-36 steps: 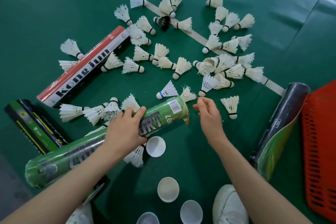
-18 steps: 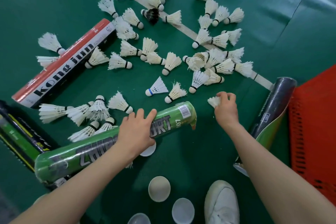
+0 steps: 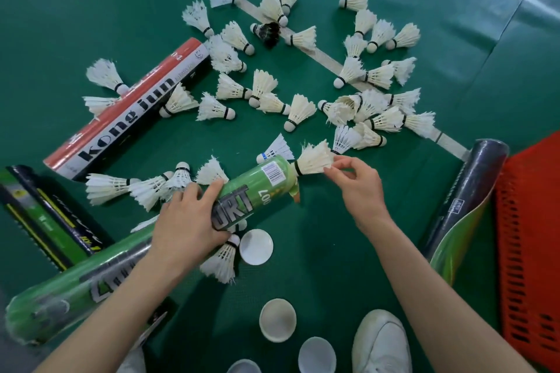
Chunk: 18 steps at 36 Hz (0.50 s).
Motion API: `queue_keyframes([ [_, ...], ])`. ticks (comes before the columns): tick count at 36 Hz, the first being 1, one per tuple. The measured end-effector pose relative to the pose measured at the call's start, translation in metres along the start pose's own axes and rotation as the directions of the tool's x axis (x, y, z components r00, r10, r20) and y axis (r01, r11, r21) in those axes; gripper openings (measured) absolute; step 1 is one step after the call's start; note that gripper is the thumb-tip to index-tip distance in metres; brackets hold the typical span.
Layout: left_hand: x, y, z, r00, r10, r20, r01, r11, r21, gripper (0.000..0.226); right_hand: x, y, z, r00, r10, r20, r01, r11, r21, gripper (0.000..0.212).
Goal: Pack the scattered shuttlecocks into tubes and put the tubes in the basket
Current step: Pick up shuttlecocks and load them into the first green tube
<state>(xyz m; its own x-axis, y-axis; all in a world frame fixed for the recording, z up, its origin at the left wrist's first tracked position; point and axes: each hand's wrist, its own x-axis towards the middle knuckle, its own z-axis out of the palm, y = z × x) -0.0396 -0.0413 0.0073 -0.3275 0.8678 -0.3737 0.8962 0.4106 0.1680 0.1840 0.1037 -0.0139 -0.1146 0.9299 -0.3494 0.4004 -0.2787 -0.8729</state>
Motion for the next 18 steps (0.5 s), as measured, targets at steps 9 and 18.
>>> queue_keyframes([
  [9, -0.009, -0.029, -0.010, 0.999, -0.021, -0.046, 0.014, 0.990, -0.138, 0.095, -0.012, -0.027, 0.028, 0.937, 0.005, 0.349, -0.051, 0.991, 0.121, 0.013],
  [18, -0.019, -0.042, -0.011, 0.997, -0.033, -0.074, 0.018, 0.982, -0.189, 0.096, -0.044, -0.047, 0.071, 0.839, -0.104, 0.533, 0.074, 0.994, 0.077, 0.050],
])
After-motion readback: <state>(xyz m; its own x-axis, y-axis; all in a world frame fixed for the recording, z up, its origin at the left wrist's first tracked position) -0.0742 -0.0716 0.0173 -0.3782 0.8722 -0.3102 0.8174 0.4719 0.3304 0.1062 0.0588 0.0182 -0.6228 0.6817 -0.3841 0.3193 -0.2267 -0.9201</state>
